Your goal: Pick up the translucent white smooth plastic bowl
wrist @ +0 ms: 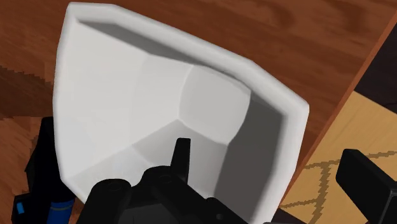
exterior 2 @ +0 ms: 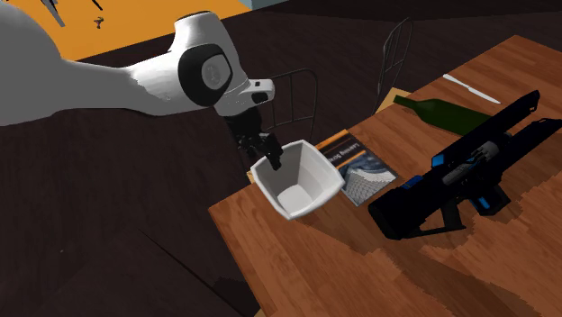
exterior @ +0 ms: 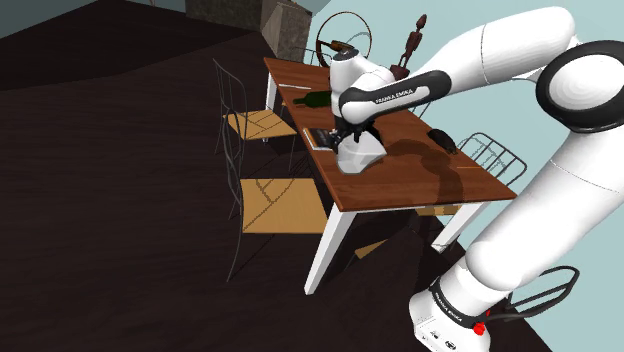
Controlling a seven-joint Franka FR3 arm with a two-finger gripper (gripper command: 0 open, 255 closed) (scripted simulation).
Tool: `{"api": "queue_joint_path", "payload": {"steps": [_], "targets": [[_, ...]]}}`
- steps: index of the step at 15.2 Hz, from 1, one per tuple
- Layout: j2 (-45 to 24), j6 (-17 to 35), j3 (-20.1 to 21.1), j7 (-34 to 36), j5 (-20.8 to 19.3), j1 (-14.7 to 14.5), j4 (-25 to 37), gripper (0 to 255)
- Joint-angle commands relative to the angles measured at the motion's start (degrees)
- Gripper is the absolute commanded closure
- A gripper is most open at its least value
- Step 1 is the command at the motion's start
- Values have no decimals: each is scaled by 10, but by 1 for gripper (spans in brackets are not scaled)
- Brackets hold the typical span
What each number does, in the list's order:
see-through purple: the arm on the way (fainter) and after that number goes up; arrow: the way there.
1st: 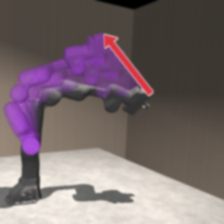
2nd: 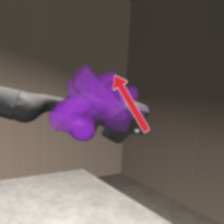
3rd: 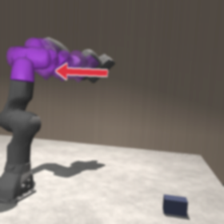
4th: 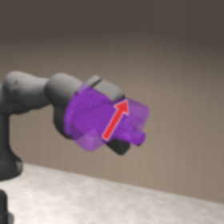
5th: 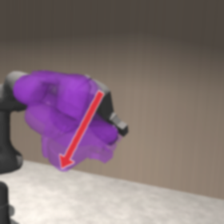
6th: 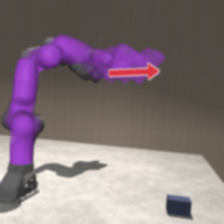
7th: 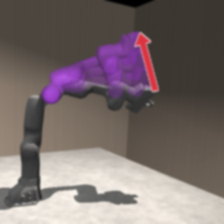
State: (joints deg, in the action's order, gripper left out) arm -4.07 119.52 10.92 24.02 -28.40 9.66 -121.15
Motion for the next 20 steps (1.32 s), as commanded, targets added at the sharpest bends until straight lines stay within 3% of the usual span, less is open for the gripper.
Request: {"api": "queue_joint_path", "payload": {"steps": [1, 4, 5, 14, 20], "targets": [[-9, 14, -1, 9, -7, 0, -8, 0], [-15, 24, -2, 15, -11, 0, -12, 0], [-14, 24, -1, 16, -11, 0, -13, 255], [-15, 24, -2, 15, -11, 0, -12, 255], [8, -12, 1, -8, 5, 0, 6, 255]]}}
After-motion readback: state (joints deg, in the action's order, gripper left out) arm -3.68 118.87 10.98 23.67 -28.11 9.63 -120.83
